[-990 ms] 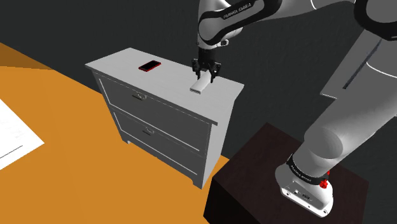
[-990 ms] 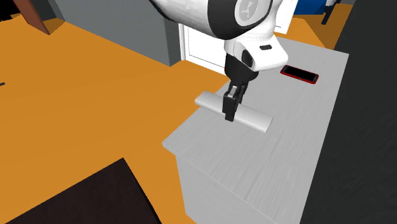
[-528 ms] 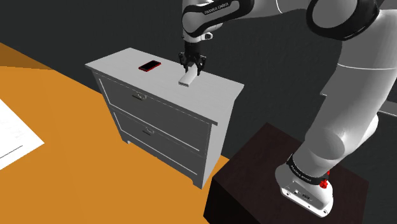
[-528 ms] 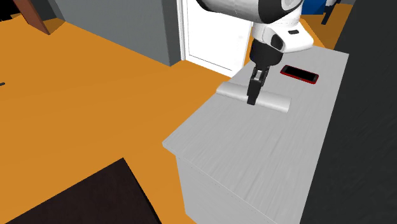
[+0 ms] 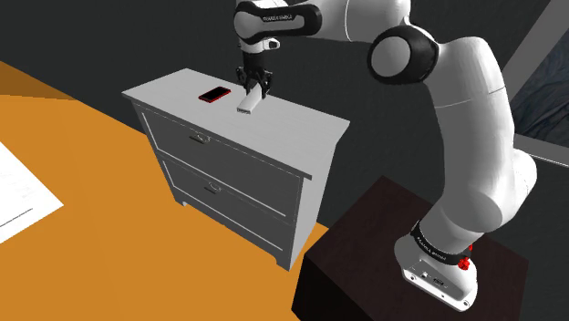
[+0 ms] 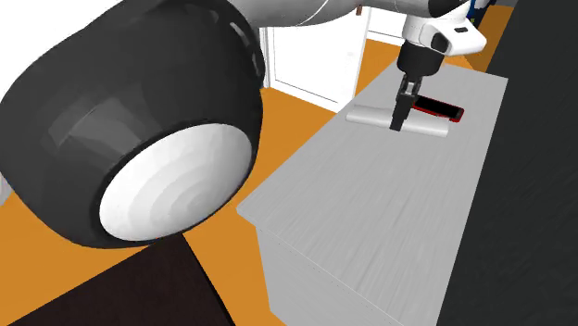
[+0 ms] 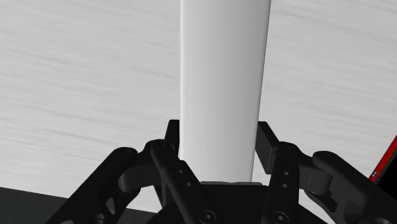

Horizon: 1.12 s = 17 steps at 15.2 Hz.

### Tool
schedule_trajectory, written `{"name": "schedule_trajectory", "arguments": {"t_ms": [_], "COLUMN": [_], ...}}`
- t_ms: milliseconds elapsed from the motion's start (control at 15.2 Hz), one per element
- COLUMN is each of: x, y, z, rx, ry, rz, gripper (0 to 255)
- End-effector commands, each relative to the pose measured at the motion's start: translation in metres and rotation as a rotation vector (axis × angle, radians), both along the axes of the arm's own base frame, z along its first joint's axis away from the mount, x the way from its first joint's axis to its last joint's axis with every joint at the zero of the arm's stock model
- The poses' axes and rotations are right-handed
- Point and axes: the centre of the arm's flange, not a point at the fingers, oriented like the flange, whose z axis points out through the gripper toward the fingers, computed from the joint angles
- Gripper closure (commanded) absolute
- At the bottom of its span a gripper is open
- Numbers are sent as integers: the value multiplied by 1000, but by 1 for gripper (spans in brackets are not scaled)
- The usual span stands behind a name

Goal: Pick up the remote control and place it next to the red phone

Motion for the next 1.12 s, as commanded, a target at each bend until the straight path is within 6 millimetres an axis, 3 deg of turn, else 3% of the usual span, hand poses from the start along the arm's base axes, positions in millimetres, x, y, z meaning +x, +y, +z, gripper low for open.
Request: {"name": "schedule_trajectory", "arguments": {"t_ms": [0,1056], "x": [26,31], "y": [0,0], "z": [2,-77], "rx": [-1,-1], "ry": [0,0], "rz": [-2,-2], "gripper": [255,255]}}
